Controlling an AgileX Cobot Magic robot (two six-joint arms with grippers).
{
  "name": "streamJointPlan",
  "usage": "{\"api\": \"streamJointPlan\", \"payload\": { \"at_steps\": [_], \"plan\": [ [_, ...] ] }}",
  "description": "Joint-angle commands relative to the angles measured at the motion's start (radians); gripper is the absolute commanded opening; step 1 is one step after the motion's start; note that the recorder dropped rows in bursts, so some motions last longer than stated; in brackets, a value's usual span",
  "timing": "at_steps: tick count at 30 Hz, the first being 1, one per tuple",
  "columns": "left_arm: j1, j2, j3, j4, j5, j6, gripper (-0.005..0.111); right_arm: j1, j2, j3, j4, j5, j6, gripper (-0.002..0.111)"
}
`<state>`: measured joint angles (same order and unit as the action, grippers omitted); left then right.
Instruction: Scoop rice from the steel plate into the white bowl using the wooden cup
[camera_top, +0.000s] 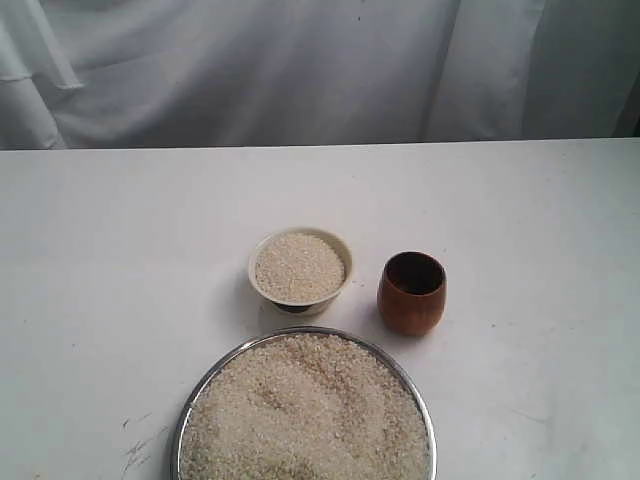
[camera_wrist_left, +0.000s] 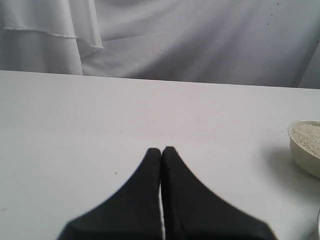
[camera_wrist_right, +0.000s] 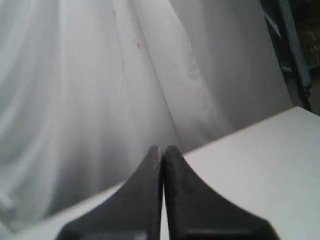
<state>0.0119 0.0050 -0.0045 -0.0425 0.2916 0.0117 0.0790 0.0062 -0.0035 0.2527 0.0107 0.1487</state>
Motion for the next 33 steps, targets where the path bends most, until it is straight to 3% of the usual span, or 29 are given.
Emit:
{"api": "streamJointPlan", "payload": {
  "at_steps": [1, 4, 8, 13, 19, 21, 24, 27, 33],
  "plan": [
    [-0.002, -0.005, 0.005, -0.001, -0.006, -0.003, 0.000, -0.009, -0.006, 0.004, 0.261, -0.194, 0.127, 0.000],
    [-0.002, -0.005, 0.005, -0.001, -0.006, -0.003, 0.000, -0.009, -0.006, 0.004, 0.259, -0.270, 0.137, 0.000],
    [-0.002, -0.005, 0.005, -0.001, -0.006, -0.003, 0.000, -0.009, 0.042, -0.030, 0.067, -0.421, 0.135, 0.000],
    [-0.002, -0.005, 0.005, -0.001, -0.006, -0.003, 0.000, -0.009, 0.374, -0.242, -0.259, -0.454, 0.108, 0.000],
    [-0.002, -0.005, 0.005, -0.001, -0.006, -0.003, 0.000, -0.009, 0.773, -0.496, -0.511, -0.511, 0.108, 0.000],
    [-0.002, -0.005, 0.005, -0.001, -0.006, -0.003, 0.000, 0.019, 0.999, -0.584, -0.627, -0.515, 0.108, 0.000],
    [-0.002, -0.005, 0.005, -0.001, -0.006, -0.003, 0.000, 0.096, 1.115, -0.537, -0.630, -0.559, 0.094, 0.000],
    [-0.002, -0.005, 0.005, -0.001, -0.006, -0.003, 0.000, 0.203, 1.240, -0.355, -0.544, -0.790, -0.015, 0.000],
    [-0.002, -0.005, 0.005, -0.001, -0.006, -0.003, 0.000, 0.275, 1.413, -0.193, -0.502, -1.021, -0.059, 0.000]
  ]
}}
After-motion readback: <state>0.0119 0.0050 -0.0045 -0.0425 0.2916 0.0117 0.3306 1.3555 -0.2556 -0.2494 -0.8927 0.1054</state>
